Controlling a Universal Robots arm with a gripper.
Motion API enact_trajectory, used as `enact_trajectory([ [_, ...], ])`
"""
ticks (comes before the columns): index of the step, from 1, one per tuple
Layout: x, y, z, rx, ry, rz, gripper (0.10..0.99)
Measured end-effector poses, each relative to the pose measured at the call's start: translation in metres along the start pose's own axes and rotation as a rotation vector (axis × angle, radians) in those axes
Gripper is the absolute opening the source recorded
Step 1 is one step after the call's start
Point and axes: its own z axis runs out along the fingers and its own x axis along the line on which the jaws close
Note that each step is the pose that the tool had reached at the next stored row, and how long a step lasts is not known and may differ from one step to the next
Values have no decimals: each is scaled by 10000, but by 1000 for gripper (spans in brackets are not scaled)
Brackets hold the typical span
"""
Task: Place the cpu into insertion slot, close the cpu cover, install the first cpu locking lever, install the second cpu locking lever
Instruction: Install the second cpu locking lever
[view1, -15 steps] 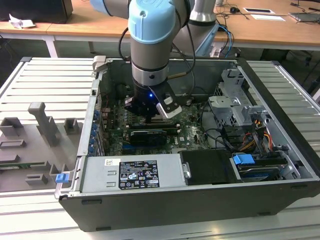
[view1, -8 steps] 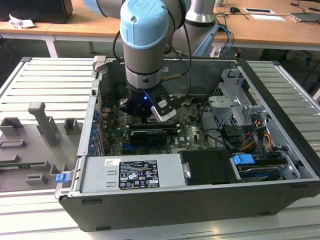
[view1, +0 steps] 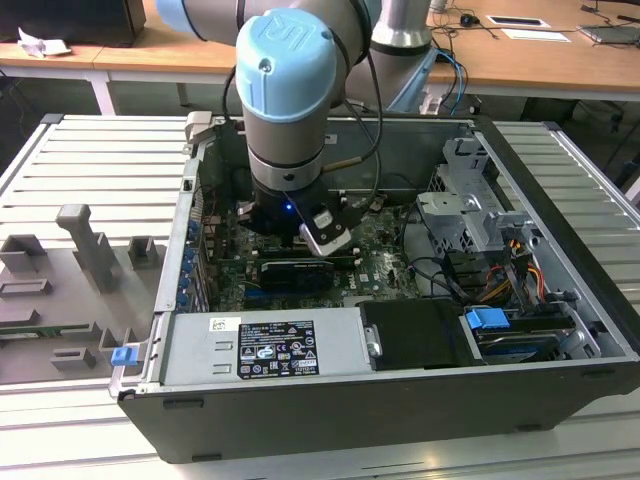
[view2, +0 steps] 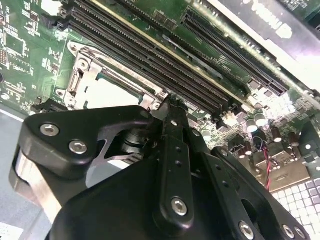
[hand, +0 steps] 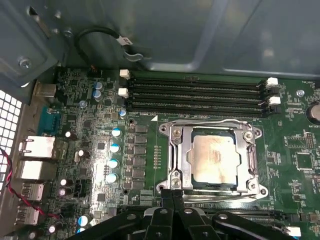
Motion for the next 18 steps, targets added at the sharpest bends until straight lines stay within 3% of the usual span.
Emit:
enact_trajectory([
  [2, 5, -6, 18, -86, -5, 1, 106],
  [14, 44, -39, 154, -379, -21, 10, 106],
  [18, 73, -32, 147, -393, -20, 8, 106],
])
